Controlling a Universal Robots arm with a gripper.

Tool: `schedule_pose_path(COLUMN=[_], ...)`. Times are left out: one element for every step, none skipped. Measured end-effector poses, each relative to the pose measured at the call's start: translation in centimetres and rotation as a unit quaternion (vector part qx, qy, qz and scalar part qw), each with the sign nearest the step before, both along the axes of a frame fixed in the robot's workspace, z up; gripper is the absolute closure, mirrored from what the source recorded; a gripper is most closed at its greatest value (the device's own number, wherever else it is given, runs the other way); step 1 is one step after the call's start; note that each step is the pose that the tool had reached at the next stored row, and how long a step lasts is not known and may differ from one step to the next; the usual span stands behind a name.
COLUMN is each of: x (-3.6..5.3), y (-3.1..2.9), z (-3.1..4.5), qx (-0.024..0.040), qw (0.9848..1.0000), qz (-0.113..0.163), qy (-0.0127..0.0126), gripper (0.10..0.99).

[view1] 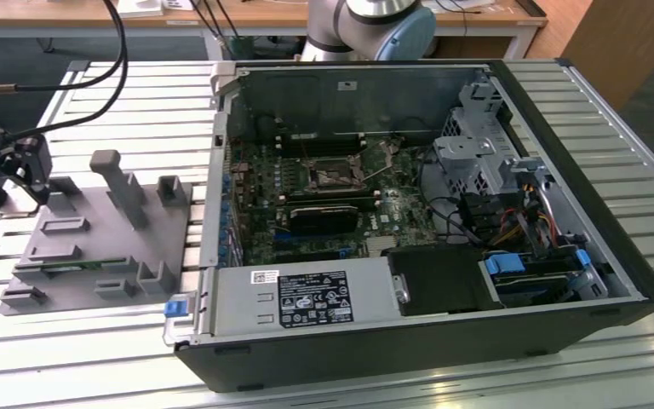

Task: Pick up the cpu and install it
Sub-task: 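Pick up the cpu and move it towards the insertion slot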

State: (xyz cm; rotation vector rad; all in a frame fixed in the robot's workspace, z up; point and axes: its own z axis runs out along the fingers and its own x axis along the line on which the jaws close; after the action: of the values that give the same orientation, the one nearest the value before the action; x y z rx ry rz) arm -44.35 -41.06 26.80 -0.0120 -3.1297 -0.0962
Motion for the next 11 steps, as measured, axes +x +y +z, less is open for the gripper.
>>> schedule_pose_path(x=[0.00, 0.00, 0.00, 0.00, 0.00, 0.00, 0.00, 0.00, 0.00, 0.00, 0.00], y=[0.00, 0.00, 0.00, 0.00, 0.00, 0.00, 0.00, 0.00, 0.00, 0.00, 0.00], z=[0.03, 0.07, 0.11, 0.16, 0.23, 0.30, 0.37, 0.47, 0.58, 0.69, 0.79], qx=[0.0000, 0.0000, 0.0000, 0.0000, 0.0001, 0.0002, 0.0003, 0.0003, 0.0004, 0.0004, 0.0004], qw=[1.0000, 1.0000, 1.0000, 1.0000, 1.0000, 1.0000, 1.0000, 1.0000, 1.0000, 1.0000, 1.0000], qz=[0.000, 0.000, 0.000, 0.000, 0.000, 0.000, 0.000, 0.000, 0.000, 0.000, 0.000], qy=[0.0000, 0.0001, 0.0001, 0.0001, 0.0001, 0.0001, 0.0000, 0.0000, 0.0000, 0.0000, 0.0000], gripper=[0.557, 0.557, 0.557, 0.557, 0.557, 0.557, 0.557, 0.557, 0.557, 0.557, 0.557])
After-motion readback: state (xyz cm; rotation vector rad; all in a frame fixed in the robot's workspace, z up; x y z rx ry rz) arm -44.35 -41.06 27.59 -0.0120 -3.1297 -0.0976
